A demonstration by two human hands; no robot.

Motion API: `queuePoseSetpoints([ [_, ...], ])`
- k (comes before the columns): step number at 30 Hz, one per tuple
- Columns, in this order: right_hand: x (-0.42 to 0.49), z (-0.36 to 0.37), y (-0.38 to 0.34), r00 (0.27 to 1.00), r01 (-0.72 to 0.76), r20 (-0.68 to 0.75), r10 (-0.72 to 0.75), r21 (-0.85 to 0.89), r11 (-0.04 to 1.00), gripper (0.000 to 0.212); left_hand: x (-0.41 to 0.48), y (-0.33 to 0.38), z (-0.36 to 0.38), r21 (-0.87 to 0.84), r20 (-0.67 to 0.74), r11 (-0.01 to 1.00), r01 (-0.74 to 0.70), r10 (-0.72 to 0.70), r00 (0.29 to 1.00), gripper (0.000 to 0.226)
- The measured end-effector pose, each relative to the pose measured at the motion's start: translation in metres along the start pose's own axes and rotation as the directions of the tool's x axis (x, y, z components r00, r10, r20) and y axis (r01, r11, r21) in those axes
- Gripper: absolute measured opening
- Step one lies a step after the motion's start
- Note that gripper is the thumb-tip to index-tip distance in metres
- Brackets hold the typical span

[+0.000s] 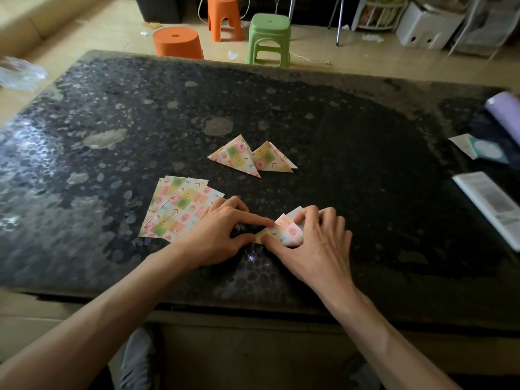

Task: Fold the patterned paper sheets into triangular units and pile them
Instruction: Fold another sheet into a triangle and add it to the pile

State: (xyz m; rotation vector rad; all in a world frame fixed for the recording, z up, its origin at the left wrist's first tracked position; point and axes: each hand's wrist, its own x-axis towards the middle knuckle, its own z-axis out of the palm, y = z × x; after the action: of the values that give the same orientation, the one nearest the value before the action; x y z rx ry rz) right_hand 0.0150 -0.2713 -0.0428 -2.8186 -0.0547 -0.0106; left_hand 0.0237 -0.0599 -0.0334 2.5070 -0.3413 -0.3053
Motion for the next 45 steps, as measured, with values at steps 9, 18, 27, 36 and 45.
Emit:
queuePoseSetpoints([
  [9,0.005,-0.006,-0.004,0.993,-0.043,0.109,0.045,-0.020,0.999,0.085,0.000,0.001,-0.001,0.011,0.013,1.000,0.004,-0.004,1.000,0.044],
  [18,0.019,-0.021,0.001,0.951,-0.081,0.304,0.059,0.061,0.995,0.071,0.000,0.008,-0.003,0.010,0.036,0.999,0.051,-0.052,0.998,0.044],
  [27,0.025,-0.031,0.001,0.915,-0.131,0.391,0.097,0.060,0.990,0.059,-0.002,0.018,0.013,0.036,-0.115,0.992,0.117,-0.112,0.987,0.032],
  [36,0.019,-0.027,0.003,0.934,-0.122,0.347,0.081,0.096,0.988,0.052,0.000,0.018,0.011,0.061,-0.089,0.991,0.119,-0.113,0.990,0.033],
  [45,0.019,-0.035,0.009,0.931,-0.146,0.351,0.104,0.096,0.985,0.054,0.001,0.019,0.009,0.076,-0.058,0.989,0.123,-0.119,0.991,0.034],
])
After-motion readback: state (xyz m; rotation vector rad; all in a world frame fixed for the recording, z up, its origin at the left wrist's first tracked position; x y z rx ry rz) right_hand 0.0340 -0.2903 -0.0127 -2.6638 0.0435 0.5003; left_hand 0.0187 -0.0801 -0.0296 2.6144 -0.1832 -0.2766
